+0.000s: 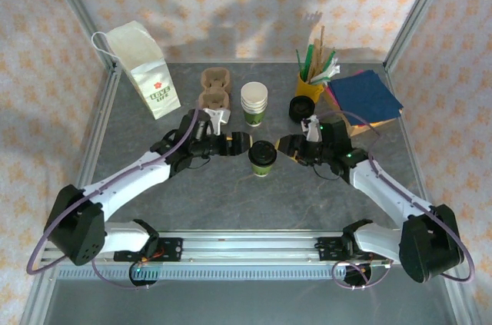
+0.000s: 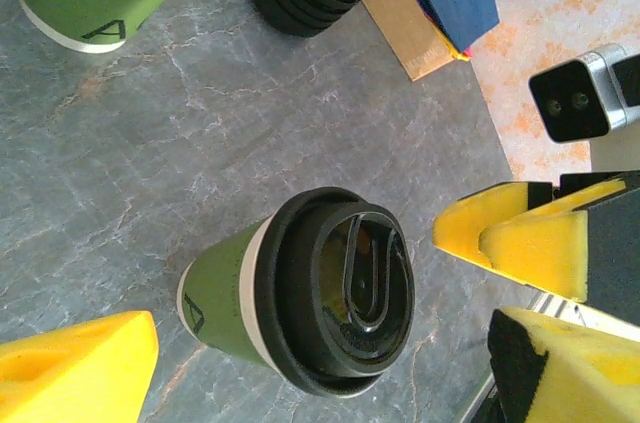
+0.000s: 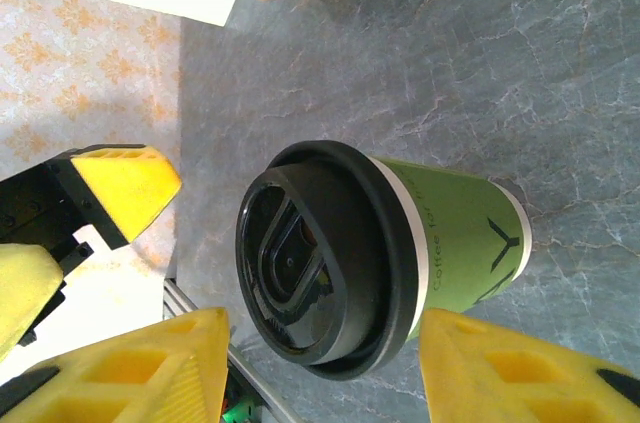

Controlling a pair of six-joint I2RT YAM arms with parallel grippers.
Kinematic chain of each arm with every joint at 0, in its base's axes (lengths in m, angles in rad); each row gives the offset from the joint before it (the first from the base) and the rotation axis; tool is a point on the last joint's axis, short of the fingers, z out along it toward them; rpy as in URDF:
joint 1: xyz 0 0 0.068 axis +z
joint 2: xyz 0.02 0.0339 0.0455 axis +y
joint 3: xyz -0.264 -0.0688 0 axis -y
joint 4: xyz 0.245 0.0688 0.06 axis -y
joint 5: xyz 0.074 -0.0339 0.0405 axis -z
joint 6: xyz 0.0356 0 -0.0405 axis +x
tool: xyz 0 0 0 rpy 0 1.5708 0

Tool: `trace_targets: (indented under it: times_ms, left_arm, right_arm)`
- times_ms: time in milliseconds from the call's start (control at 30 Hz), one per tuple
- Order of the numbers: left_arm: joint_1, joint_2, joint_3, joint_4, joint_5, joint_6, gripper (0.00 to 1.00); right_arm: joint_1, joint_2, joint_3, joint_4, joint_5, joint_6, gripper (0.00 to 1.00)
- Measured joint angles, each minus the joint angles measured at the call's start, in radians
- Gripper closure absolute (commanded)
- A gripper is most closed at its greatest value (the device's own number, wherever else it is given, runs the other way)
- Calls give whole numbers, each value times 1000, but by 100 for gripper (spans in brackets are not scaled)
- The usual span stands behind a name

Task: Pack the takeout coffee

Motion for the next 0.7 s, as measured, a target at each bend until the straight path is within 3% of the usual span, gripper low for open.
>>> trace_targets:
  times_ms: [700]
  left_arm:
    - [-20,169,52,-12,21,26,25]
  right_arm:
    - [5,41,-55,113,-17,40,48]
